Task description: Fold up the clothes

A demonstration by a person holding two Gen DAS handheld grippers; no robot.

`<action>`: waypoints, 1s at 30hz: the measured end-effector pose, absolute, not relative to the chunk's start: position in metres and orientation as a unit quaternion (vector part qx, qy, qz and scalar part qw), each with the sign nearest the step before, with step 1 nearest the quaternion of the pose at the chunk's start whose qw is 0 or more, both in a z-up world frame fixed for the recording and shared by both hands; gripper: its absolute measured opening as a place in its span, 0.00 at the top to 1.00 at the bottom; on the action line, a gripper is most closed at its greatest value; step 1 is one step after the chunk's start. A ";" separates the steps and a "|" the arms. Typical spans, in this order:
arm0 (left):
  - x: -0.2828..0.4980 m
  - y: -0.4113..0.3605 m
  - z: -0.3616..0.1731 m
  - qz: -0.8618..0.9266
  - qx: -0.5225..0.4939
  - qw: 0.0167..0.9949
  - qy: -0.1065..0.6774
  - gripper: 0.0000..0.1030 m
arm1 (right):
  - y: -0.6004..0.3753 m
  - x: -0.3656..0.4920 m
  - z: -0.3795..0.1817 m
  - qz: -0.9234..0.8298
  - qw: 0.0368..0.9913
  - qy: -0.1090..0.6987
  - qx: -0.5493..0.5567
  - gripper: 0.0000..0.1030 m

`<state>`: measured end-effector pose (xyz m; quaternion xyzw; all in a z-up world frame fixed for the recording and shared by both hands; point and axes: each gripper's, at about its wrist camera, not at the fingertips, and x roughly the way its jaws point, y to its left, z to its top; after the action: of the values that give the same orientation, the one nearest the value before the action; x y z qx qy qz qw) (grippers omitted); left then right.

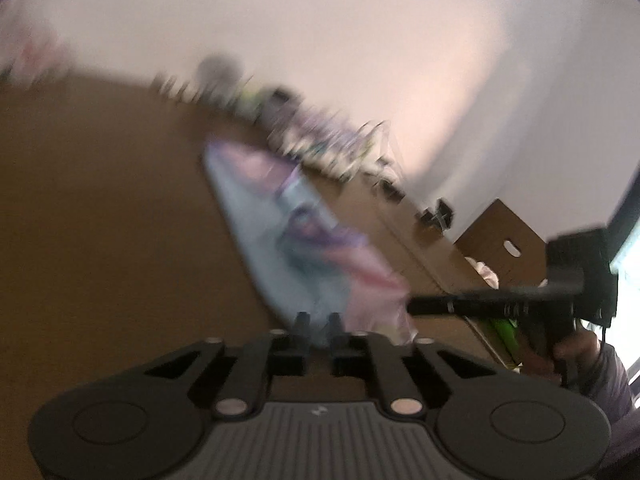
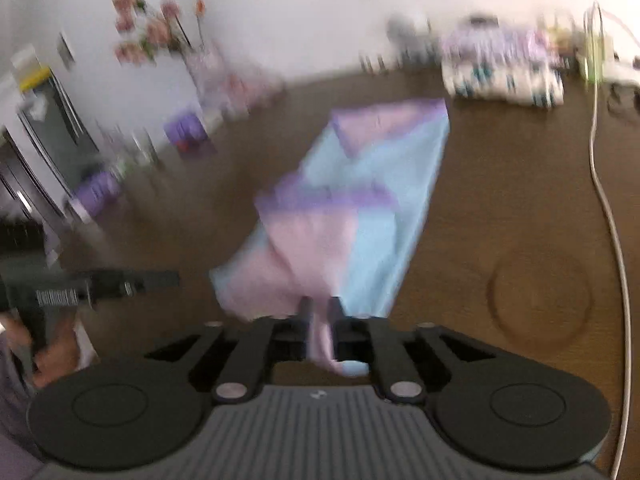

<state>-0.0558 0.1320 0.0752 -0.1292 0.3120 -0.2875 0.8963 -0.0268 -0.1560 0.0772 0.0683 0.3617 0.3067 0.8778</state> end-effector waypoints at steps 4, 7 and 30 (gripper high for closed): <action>-0.027 0.112 0.067 -0.309 -0.080 0.891 0.324 0.69 | -0.118 0.002 0.092 0.338 0.888 0.310 0.018 0.48; -0.016 0.110 0.055 -0.324 -0.070 0.878 0.344 0.74 | -0.084 0.024 0.080 0.348 0.882 0.317 -0.039 0.55; -0.014 0.116 0.052 -0.320 -0.123 0.862 0.374 0.78 | -0.164 0.020 0.090 0.254 0.911 0.316 0.072 0.63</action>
<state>-0.0136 0.1159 0.0520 -0.1229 0.3739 -0.3196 0.8619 0.0205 -0.1635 0.0898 0.0719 0.3161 0.2539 0.9113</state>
